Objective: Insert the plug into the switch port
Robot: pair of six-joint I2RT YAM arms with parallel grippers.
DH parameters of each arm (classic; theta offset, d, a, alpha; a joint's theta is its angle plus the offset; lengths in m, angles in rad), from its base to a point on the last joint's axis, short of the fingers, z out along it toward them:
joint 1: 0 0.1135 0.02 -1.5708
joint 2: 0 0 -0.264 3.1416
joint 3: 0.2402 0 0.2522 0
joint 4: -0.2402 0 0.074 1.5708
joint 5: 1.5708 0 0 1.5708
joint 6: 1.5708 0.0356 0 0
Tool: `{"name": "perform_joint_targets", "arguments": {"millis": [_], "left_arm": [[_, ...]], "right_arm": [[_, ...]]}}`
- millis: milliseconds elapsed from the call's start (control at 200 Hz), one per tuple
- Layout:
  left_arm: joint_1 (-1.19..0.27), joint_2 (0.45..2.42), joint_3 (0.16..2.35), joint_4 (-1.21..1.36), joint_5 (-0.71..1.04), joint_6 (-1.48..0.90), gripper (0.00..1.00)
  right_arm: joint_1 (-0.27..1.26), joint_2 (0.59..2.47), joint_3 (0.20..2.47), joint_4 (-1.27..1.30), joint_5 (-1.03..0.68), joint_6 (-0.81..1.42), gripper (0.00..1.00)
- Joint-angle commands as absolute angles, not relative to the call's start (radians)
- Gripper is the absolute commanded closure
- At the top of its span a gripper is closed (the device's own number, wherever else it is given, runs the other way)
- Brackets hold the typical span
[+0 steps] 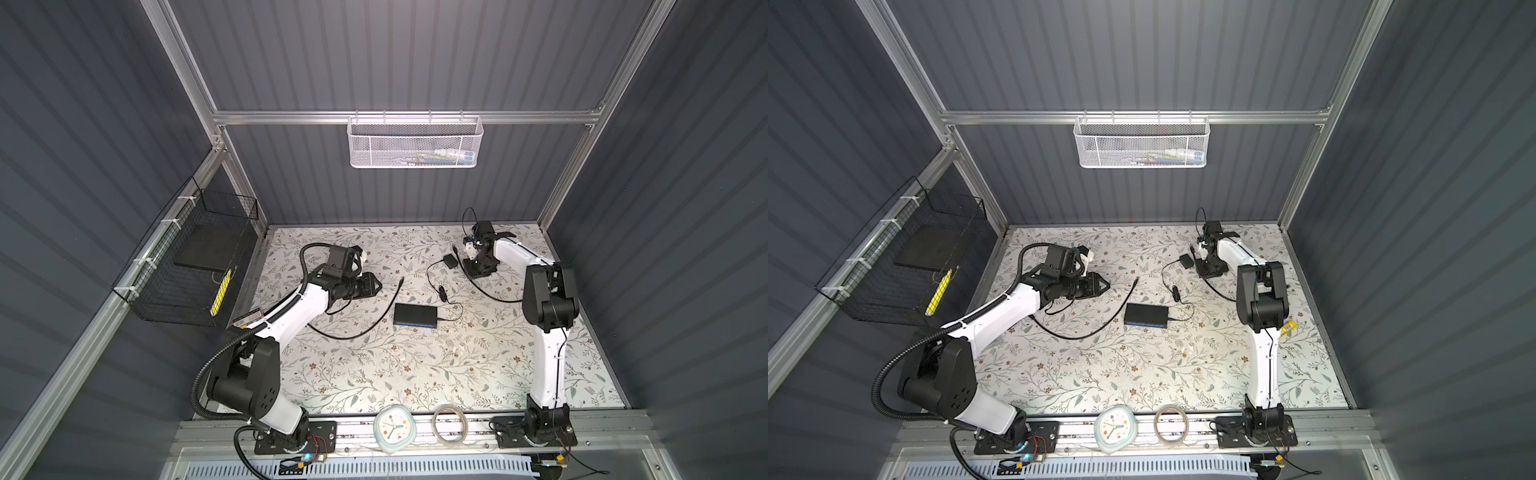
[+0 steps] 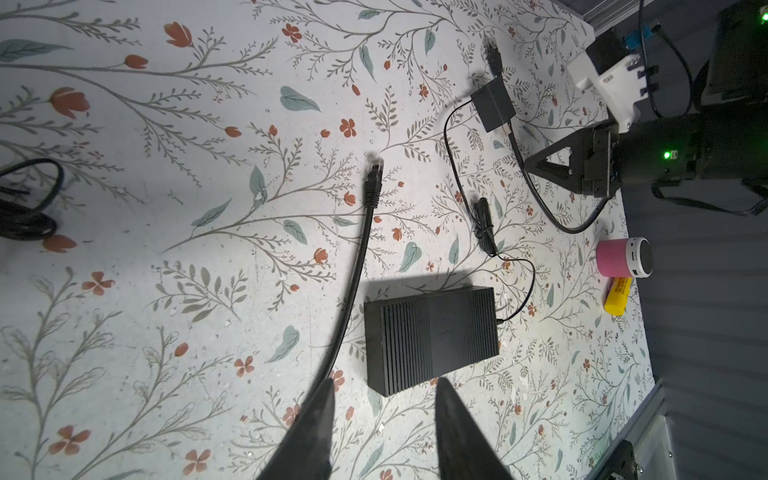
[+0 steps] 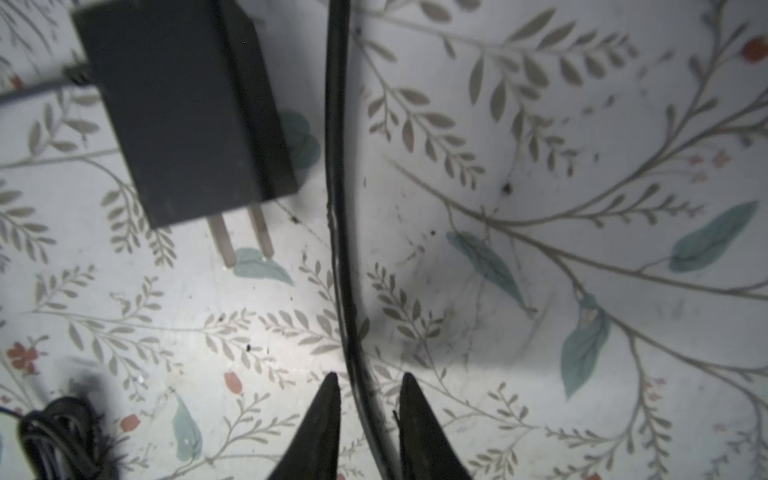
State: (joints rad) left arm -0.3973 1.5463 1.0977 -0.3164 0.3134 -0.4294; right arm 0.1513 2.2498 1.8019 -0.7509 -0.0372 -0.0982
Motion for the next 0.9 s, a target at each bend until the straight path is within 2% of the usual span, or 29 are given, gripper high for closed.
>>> {"name": "perform_joint_targets", "arguments": {"millis": [0,375,895], "left_arm": [[-0.388,1.528,1.085,-0.334,0.304,-0.408,0.59],[-0.350,1.522,1.076,-0.358,0.301,-0.400,0.59],[-0.330,1.606,1.106,-0.340,0.348,-0.398,0.59]], "right_arm": [[0.154,2.307,1.911,-0.793,-0.035,-0.107,0.73],[0.162,2.573,2.356,-0.971,-0.036,-0.144,0.73],[0.164,2.560,2.375,-0.942,-0.050,-0.111,0.71]]}}
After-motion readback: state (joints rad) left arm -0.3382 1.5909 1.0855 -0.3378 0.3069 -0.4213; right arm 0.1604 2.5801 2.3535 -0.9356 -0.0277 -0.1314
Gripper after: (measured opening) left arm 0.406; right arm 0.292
